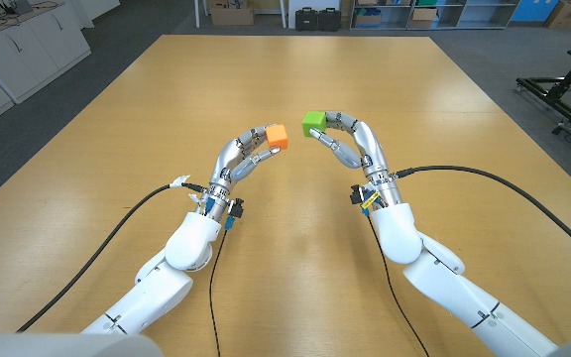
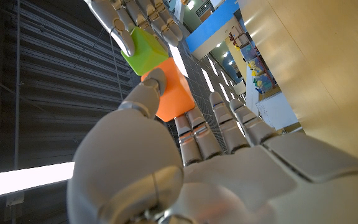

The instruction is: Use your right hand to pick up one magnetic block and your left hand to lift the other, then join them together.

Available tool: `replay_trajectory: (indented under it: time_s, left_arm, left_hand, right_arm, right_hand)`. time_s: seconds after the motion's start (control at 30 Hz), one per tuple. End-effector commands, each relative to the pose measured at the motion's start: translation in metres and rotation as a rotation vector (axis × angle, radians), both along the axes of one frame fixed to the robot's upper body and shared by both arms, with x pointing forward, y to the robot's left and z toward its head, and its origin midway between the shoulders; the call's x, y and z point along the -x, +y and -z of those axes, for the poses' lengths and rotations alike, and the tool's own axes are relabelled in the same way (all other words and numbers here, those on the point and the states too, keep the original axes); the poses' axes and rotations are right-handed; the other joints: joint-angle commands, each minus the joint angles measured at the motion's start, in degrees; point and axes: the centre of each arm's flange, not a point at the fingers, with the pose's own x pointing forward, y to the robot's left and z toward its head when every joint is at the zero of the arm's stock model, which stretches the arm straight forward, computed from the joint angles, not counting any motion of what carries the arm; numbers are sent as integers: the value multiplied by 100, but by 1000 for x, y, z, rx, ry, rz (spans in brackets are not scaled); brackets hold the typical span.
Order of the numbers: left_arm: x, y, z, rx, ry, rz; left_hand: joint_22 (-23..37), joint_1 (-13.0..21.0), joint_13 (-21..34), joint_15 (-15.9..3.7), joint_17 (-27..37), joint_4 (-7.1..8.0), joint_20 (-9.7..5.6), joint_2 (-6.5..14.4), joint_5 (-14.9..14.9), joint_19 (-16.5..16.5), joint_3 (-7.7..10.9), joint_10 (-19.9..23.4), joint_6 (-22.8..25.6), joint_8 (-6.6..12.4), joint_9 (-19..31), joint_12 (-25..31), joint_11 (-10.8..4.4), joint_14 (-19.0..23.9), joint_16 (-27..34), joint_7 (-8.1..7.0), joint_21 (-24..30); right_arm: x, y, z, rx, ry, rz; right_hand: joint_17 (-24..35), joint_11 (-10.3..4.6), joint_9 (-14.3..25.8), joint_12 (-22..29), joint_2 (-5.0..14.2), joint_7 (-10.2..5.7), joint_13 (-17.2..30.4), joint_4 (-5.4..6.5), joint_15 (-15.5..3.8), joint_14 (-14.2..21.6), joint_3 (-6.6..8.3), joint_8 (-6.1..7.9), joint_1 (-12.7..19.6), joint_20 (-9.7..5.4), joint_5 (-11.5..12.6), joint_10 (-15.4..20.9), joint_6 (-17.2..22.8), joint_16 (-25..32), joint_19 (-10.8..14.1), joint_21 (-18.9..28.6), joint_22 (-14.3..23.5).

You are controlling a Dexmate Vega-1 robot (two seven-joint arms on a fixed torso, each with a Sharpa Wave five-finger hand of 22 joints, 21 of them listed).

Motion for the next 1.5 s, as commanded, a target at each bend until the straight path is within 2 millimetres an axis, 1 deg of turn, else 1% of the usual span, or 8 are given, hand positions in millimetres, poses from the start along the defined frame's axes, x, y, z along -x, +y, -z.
replay_trajectory:
  time_s: [0.03,0.33,0.6,1.07,1.5]
  left_arm:
    - [-1,3,4,35,8,26]
    - [-4,1,5,36,28,67]
    - [-8,-5,6,30,53,142]
    - [-4,-2,8,31,52,142]
    - [-3,-7,9,20,48,169]
  left_hand:
    - [11,-140,16,-947,25,116,-28,139,40,37,112,385,295,65,19,34,-318,47,-12,-243,-2]
    - [11,-160,17,-947,27,116,-30,142,37,46,114,422,322,74,18,31,-318,62,-8,-245,-1]
    - [11,-186,18,-945,29,117,-27,137,33,47,111,449,332,76,18,25,-317,70,-8,-247,-3]
    - [11,-228,20,-942,30,120,-25,133,27,44,107,475,337,75,17,9,-317,77,-11,-252,-7]
    - [11,-270,20,-934,32,125,-25,130,21,41,102,490,353,78,16,-10,-320,80,-12,-250,-11]
  right_arm:
    - [-4,9,3,20,-4,-37]
    - [0,12,3,34,-14,-49]
    - [2,14,2,63,-33,-72]
    - [0,8,5,112,-4,-96]
    - [5,12,9,130,-1,-118]
  right_hand:
    - [32,-369,20,28,401,-730,12,38,-390,62,11,61,314,-401,21,423,790,26,43,59,21]
    - [37,-374,20,25,400,-738,13,41,-390,74,3,58,308,-408,20,424,786,32,44,65,22]
    - [43,-375,20,24,400,-742,15,45,-397,81,-6,58,301,-415,19,431,794,34,47,72,23]
    - [48,-376,19,14,407,-739,16,41,-439,87,-10,55,309,-444,21,426,800,31,48,85,23]
    - [56,-374,18,26,411,-724,19,47,-409,94,-21,59,301,-443,19,469,819,33,45,94,23]
